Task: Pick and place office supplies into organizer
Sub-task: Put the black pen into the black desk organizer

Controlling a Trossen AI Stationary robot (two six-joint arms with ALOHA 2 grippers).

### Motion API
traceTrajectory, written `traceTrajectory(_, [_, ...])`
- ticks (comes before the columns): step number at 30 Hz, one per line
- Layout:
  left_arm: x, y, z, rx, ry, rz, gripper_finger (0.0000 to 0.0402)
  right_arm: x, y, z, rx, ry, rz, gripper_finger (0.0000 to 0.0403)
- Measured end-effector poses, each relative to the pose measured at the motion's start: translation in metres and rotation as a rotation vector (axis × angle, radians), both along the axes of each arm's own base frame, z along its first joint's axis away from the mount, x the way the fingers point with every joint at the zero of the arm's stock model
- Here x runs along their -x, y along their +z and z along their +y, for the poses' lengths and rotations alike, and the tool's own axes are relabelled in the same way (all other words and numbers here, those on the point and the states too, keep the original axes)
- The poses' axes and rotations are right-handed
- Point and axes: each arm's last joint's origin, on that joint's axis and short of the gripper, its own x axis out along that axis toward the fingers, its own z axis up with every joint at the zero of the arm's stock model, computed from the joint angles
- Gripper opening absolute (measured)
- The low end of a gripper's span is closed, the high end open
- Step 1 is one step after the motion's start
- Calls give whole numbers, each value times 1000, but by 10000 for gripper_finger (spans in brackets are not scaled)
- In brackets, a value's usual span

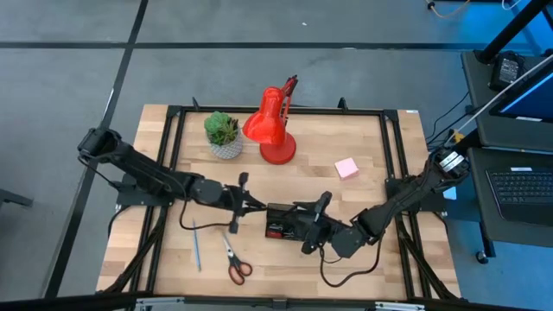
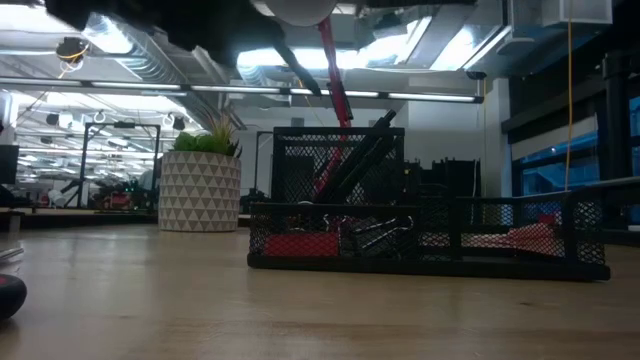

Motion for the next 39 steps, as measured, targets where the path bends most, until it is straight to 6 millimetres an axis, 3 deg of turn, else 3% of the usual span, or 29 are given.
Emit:
traceTrajectory(11, [-14,16,4,34,-24,114,33,1,-3,-1,12,-2,28,236])
traceTrajectory(26, [-60,-12,9,47,-25,246,33,3,-8,-2,-7,-15,52,237])
traceTrajectory(39, [-70,-40,8,93,-17,345,38,4,-10,-3,10,-15,77,237])
